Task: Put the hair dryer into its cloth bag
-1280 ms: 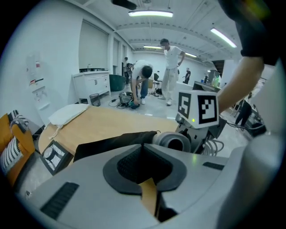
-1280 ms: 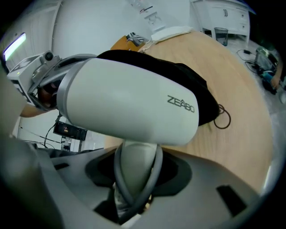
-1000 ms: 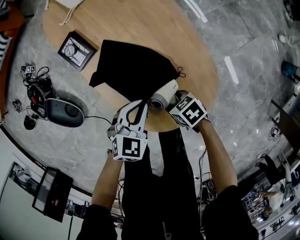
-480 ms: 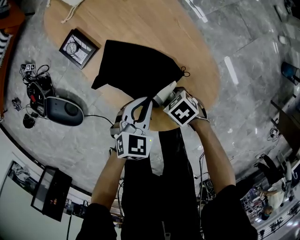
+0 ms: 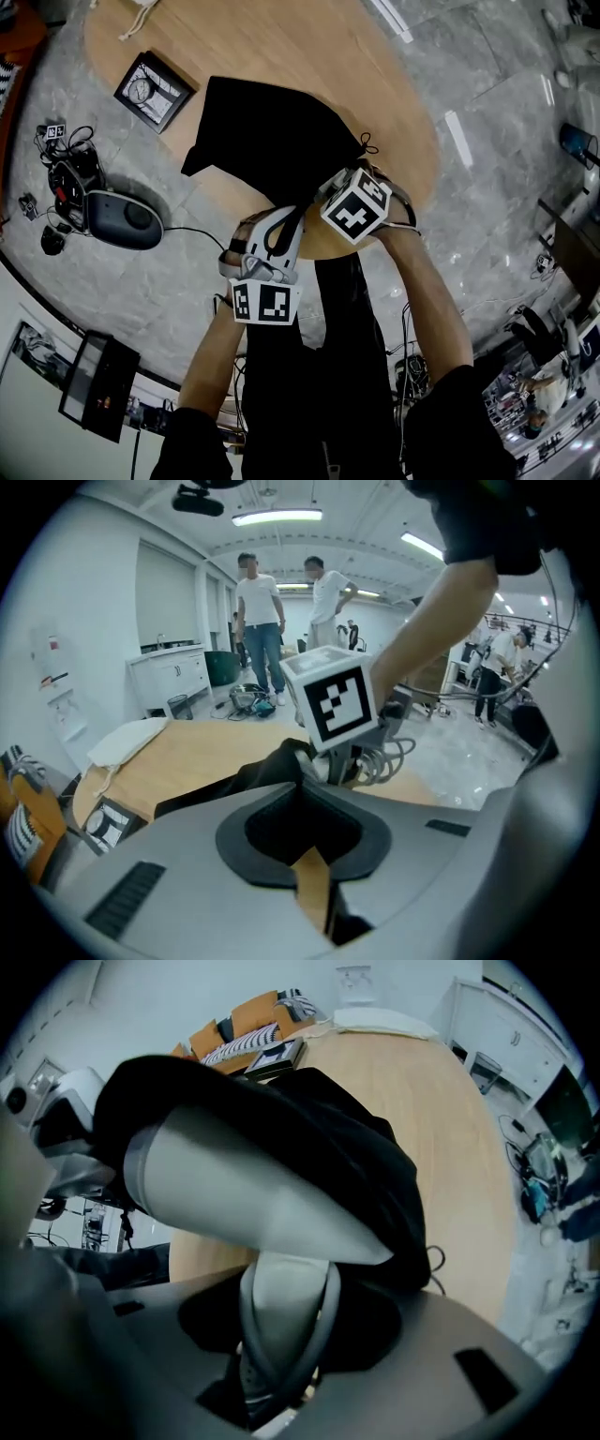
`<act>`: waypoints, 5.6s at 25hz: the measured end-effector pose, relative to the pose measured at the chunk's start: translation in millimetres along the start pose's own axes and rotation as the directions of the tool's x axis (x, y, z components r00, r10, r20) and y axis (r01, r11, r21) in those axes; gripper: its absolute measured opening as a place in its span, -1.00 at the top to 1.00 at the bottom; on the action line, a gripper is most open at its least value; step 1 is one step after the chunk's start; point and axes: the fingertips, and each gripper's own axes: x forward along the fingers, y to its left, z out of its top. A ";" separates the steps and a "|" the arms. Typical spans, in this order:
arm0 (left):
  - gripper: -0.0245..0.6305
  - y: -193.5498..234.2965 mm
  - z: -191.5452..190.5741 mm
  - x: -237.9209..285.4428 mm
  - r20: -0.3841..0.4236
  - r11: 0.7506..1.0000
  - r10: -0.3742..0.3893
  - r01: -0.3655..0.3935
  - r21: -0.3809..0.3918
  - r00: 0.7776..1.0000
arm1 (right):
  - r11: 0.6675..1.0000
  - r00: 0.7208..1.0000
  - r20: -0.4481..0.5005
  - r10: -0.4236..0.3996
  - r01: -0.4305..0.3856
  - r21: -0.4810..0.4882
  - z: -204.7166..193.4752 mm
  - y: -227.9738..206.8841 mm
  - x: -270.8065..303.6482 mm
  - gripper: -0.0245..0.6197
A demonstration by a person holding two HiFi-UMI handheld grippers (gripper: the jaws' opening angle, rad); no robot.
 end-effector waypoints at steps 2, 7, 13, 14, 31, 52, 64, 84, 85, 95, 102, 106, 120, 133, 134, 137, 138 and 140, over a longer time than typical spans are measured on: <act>0.85 3.3 5.7 -1.1 0.020 1.000 0.011 -0.011 -0.027 1.000 | 1.000 1.000 -0.003 -0.011 0.011 -0.008 7.7 1.2 1.8 0.31; 0.85 -10.2 -20.2 8.6 -0.082 0.997 -0.075 0.073 -0.029 0.994 | 1.000 1.000 0.020 0.005 -0.005 0.011 27.2 4.7 -6.6 0.31; 0.85 -13.7 -4.2 -2.7 0.035 0.997 -0.060 0.061 -0.055 0.998 | 0.997 1.000 -0.006 0.008 -0.007 0.082 33.1 -1.6 14.0 0.31; 0.85 -11.3 -5.8 -1.4 0.031 0.996 -0.048 0.050 -0.078 0.998 | 0.995 1.000 -0.002 0.010 -0.010 0.100 32.8 -2.9 17.4 0.31; 0.85 17.1 -41.6 9.2 -0.112 0.974 -0.003 -0.022 -0.223 0.994 | 0.972 0.941 0.246 -0.230 0.210 0.108 14.1 7.8 -2.8 -0.19; 0.85 24.7 -20.8 19.7 -0.123 0.970 0.027 -0.055 -0.235 0.992 | 0.976 0.980 0.172 -0.102 0.064 0.210 -45.0 22.8 9.6 0.44; 0.85 2.6 -26.2 17.4 -0.130 0.996 0.043 -0.053 -0.073 0.991 | 0.983 0.981 0.146 -0.129 0.107 0.151 -44.4 19.6 -53.5 0.44; 0.85 34.4 76.2 -26.5 0.132 0.998 0.057 -0.060 0.021 0.990 | 0.985 0.967 0.223 0.126 -0.148 0.085 7.1 58.8 -53.2 0.44; 0.85 29.6 80.9 -26.7 0.132 0.999 0.020 -0.025 0.036 0.991 | 0.982 0.961 0.243 0.131 -0.160 0.101 10.8 58.1 -55.9 0.44; 0.85 -42.0 51.2 -29.1 0.045 0.949 -0.228 0.211 0.235 0.973 | 0.966 0.921 0.351 0.166 -0.224 0.131 29.1 31.3 -70.6 0.44; 0.85 -56.6 57.8 -36.8 0.115 0.944 -0.304 0.282 0.172 0.946 | 0.916 0.865 0.454 0.212 -0.338 0.216 36.6 36.0 -51.6 0.43; 0.85 -64.5 54.4 -39.1 0.090 0.929 -0.324 0.299 0.218 0.942 | 0.890 0.849 0.485 0.209 -0.370 0.265 45.8 37.4 -45.7 0.43; 0.85 -51.5 12.4 -7.8 -0.050 0.937 -0.321 0.325 0.125 0.946 | 0.729 0.841 0.528 0.119 -0.435 0.528 60.5 -0.8 -20.1 0.40; 0.85 17.7 39.2 -19.0 0.126 0.968 -0.171 0.190 -0.162 0.977 | 0.879 0.813 0.581 -0.043 -0.246 0.410 52.6 -19.7 -29.6 0.00; 0.85 19.5 39.6 -18.9 0.121 0.969 -0.164 0.183 -0.167 0.979 | 0.885 0.811 0.584 -0.050 -0.235 0.402 46.3 -20.2 -33.8 0.00; 0.85 16.6 37.9 -16.7 0.106 0.970 -0.173 0.188 -0.155 0.979 | 0.883 0.794 0.602 -0.078 -0.226 0.412 27.3 -25.0 -45.6 0.00; 0.85 13.6 37.2 -15.9 0.104 0.970 -0.182 0.196 -0.146 0.978 | 0.881 0.799 0.598 -0.067 -0.234 0.410 21.7 -24.4 -45.3 0.00; 0.85 7.5 34.9 -15.2 0.102 0.968 -0.193 0.206 -0.143 0.976 | 0.880 0.824 0.566 0.006 -0.273 0.389 13.4 -14.7 -34.9 0.00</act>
